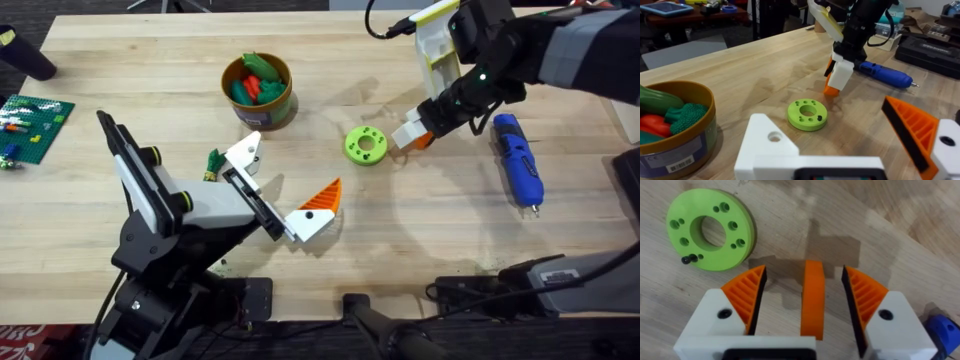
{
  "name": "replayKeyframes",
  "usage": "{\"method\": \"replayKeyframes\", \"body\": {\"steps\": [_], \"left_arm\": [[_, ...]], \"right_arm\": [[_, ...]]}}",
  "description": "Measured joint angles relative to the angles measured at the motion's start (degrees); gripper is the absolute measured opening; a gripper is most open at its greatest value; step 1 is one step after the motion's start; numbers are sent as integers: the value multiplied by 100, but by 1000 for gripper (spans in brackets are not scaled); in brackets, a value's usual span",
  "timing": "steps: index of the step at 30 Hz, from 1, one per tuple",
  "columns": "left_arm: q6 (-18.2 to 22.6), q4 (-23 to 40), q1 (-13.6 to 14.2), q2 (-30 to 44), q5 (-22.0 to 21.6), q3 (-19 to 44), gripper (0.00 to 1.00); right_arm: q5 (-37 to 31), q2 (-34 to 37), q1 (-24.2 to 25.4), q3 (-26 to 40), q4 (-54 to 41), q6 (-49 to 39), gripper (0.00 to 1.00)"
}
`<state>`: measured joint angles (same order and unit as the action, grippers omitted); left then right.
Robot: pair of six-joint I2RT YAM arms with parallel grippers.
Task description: Pick up the gripper from the table and insert it into the empty holder that is missing its gripper. Then pick up a screw, insert it into the mounting hole, and use the screwdriver to tighten it. Finally, clean up the table by picking up the vegetable and placing it into the bucket.
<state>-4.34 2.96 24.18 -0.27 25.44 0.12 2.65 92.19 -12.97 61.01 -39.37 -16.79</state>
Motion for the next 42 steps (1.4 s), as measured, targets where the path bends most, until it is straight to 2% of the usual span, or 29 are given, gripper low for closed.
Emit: {"method": "replayKeyframes", "body": {"steps": [10, 16, 29, 31, 37, 42], "left_arm": [[0, 7, 0, 27, -114, 20, 991], [0, 7, 0, 28, -142, 20, 991], [0, 7, 0, 28, -176, 20, 991], [0, 7, 0, 28, -176, 20, 991], [0, 7, 0, 28, -176, 20, 991], [0, 7, 0, 28, -192, 20, 991]], "right_arm": [[-53, 12, 2, 12, -383, 2, 860], [-94, -29, 2, 242, -939, 29, 860], [-94, -117, 2, 393, -976, 287, 857], [-111, -117, 2, 393, -978, 285, 782], [-140, -117, 2, 397, -967, 354, 392], [-151, -117, 2, 398, -948, 355, 142]]}}
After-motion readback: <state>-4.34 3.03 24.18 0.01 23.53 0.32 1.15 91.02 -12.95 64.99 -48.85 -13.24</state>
